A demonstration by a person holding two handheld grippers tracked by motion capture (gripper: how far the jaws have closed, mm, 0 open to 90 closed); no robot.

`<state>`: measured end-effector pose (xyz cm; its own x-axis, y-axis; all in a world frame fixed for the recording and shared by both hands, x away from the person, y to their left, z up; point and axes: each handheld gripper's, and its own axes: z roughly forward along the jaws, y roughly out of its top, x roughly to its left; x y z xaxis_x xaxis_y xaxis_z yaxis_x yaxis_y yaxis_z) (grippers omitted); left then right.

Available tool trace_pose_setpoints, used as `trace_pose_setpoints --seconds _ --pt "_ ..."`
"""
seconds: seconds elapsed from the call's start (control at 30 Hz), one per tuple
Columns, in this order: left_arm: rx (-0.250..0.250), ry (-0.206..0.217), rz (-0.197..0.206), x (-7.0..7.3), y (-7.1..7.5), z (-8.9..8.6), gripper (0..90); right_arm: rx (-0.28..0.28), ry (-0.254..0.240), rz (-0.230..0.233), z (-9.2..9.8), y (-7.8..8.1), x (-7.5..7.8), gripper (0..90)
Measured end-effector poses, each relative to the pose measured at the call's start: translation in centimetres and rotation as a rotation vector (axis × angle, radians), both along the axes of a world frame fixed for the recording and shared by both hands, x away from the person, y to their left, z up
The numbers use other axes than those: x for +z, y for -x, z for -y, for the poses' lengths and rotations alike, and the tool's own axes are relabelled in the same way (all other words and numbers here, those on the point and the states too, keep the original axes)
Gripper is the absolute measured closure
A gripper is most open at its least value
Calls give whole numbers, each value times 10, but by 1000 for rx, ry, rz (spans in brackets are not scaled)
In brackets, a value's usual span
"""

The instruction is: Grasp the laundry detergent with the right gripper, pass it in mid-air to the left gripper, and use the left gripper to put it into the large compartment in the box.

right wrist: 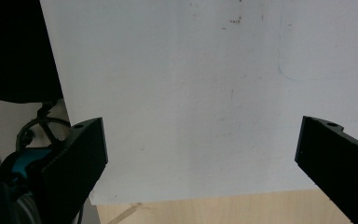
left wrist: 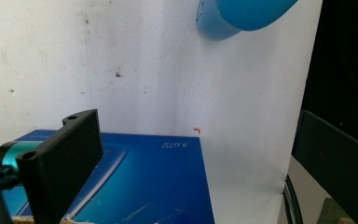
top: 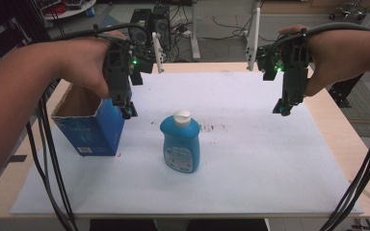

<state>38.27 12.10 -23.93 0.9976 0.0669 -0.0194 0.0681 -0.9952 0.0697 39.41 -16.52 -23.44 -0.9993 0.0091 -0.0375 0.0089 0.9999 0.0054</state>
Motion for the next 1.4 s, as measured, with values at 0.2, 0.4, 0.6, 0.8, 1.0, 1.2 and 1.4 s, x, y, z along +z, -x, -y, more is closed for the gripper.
trace_pose_setpoints --seconds 0.2,0.4,0.6,0.8,1.0,1.2,1.4 --pt "-5 -4 -10 -7 4 0 17 -27 -55 7 3 12 -2 15" --pt "-16 -16 -10 -12 7 0 17 -80 -149 -13 9 21 -9 15" --pt "-21 -11 -10 -12 8 -5 17 -123 -297 -34 14 36 -20 15" --pt "-23 -5 -10 -16 9 -9 17 -155 -395 -48 12 51 -37 15" --pt "-22 2 -11 -19 10 -13 17 -190 -464 -48 6 60 -55 15" --pt "-21 12 -10 -19 11 -15 17 -230 -532 -52 -1 64 -76 14" --pt "-29 14 -16 -20 11 -15 17 -247 -582 -66 -10 65 -98 14"
